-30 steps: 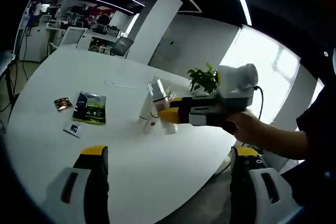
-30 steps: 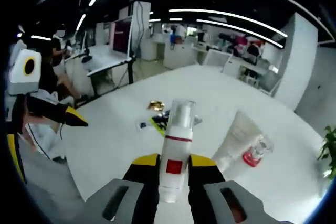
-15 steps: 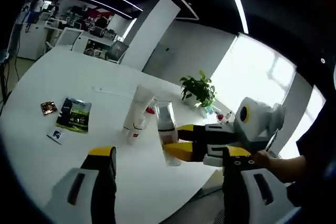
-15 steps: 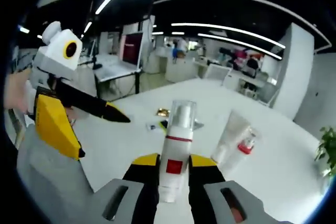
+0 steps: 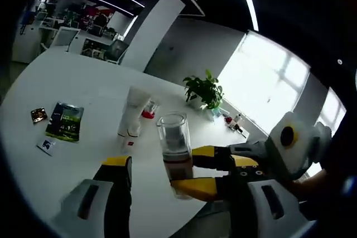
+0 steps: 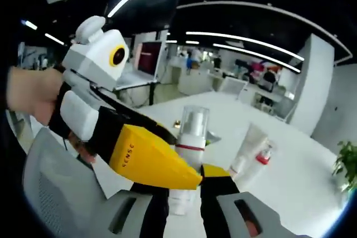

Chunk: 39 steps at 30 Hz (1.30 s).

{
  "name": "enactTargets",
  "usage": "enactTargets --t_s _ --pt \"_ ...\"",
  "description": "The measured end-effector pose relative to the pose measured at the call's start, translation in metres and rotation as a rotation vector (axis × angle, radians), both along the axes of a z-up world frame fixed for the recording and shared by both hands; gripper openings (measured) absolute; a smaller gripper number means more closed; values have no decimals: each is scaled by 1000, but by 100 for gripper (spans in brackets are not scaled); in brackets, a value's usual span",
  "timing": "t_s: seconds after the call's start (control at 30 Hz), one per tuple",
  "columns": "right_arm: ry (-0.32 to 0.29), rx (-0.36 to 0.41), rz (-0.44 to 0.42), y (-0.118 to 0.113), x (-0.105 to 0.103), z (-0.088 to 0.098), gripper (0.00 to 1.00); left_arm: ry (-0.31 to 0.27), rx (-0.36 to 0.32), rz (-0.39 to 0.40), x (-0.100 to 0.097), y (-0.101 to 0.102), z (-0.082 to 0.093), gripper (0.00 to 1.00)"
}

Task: Arrange the skincare products in the storage area until every visible bottle or jar stands upright without overlapping.

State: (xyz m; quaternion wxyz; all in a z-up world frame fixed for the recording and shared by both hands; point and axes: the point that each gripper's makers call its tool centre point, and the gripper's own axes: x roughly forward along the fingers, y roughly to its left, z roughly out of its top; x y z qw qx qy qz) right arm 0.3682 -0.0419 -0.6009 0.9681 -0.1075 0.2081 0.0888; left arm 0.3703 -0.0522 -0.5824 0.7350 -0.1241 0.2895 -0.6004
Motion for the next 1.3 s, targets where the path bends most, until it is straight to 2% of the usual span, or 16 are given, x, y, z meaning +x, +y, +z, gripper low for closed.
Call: enactTargets --t_s 0.2,0.37,0.53,0.6,0.73,0.97,1.03,1.07,1.13,1.2,1.23,1.27,1.3 --pt "-9 7 -9 0 0 2 13 26 -16 0 0 -2 -3 52" --pt "-13 6 -10 1 1 3 13 37 -37 4 3 -2 0 38" --pt "-23 9 -6 5 3 6 13 54 -64 21 9 -2 1 30" --pt "-27 9 -2 6 3 8 13 49 -69 30 13 -2 1 23" --pt "-23 -18 1 4 3 7 12 47 -98 18 14 -4 3 18" --pt "-26 -30 3 1 2 7 13 51 -99 -13 10 -8 5 16" --pt "-33 -56 52 3 2 6 14 52 -87 -24 10 -8 5 16" --pt "-35 -69 65 2 1 6 14 48 -87 -46 7 -8 6 15" --pt "-21 -62 116 3 -4 4 16 -3 -71 -94 3 -9 8 15" --pt "54 -66 155 -3 -15 -6 22 -62 -39 -154 -2 -10 8 15" --pt "104 -100 198 -8 -23 -13 28 -106 -19 -178 -3 -11 9 15" --pt "118 -114 229 -10 -29 -15 30 -122 -12 -184 -3 -11 9 15" --pt "114 -123 247 -13 -31 -13 30 -161 14 -209 -3 -10 8 15"
